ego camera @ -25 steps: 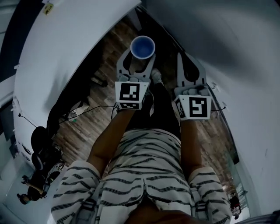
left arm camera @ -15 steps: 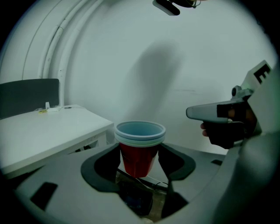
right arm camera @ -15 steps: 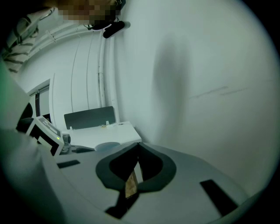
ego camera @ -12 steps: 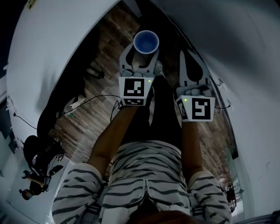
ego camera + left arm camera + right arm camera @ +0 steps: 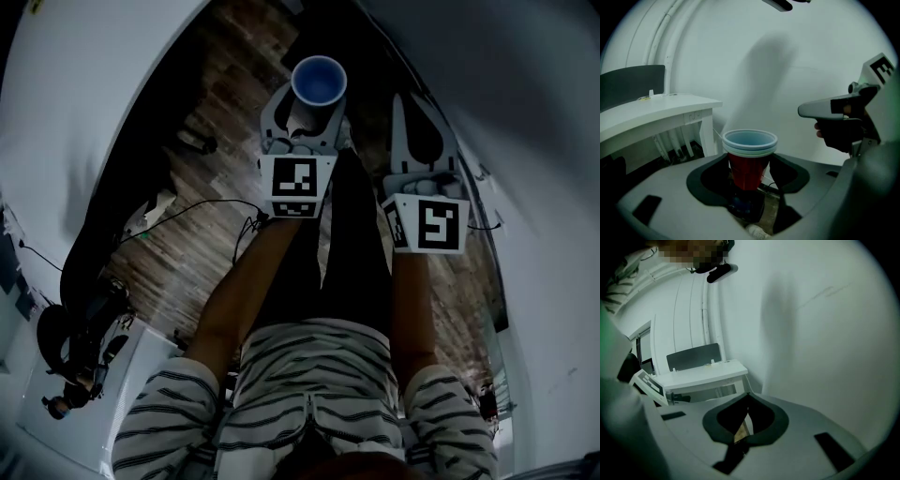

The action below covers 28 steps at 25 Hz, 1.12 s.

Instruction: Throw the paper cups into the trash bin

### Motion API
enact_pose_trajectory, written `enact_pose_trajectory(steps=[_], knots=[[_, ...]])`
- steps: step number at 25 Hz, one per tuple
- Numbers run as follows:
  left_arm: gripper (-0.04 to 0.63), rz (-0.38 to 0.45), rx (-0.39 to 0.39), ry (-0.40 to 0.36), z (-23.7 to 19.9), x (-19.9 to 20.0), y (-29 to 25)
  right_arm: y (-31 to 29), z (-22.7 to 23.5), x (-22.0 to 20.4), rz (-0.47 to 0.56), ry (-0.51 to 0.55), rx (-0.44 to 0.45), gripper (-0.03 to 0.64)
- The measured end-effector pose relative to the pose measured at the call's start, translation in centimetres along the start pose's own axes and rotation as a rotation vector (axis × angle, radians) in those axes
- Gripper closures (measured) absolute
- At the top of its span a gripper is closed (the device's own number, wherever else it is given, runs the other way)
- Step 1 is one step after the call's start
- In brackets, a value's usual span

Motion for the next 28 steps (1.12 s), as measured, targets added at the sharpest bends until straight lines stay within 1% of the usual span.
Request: enact_pose_trajectory(steps=[8, 13, 19, 24, 28], knots=[[0.305, -0.049, -0.003, -0.002, 0.2, -5.1, -2.3, -0.7, 0.7, -4.3, -0.035, -0.009, -0.014, 0.607], [0.305, -0.086, -0.006, 0.007, 0.1, -8.1, -3.4, -1.8, 1.0, -5.7, -0.041, -0.017, -0.022, 0.607], [0.305, -0.153, -0.024, -0.011, 0.3, -12.6, -5.8, -1.8, 1.8, -7.6, -0.059, -0.030, -0.035, 0.607], [0.305, -0.230, -0.041, -0.015, 0.2, -16.2, -7.4, -2.0, 2.0, -8.9, -0.075, -0.043, -0.046, 0.607], [0.305, -0.269, -0.050, -0.020, 0.3, -18.1, -8.5, -1.8, 2.5, -9.7, -0.082, -0.051, -0.065, 0.607]])
Point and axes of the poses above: the fingertips, and each gripper's own axes: y backward along the fingers, z to its right, x out of its top, the point moved 2 cm from there along y, backward along the fingers, and after that the axes turned 12 degrees about z, right-handed, at the moved point
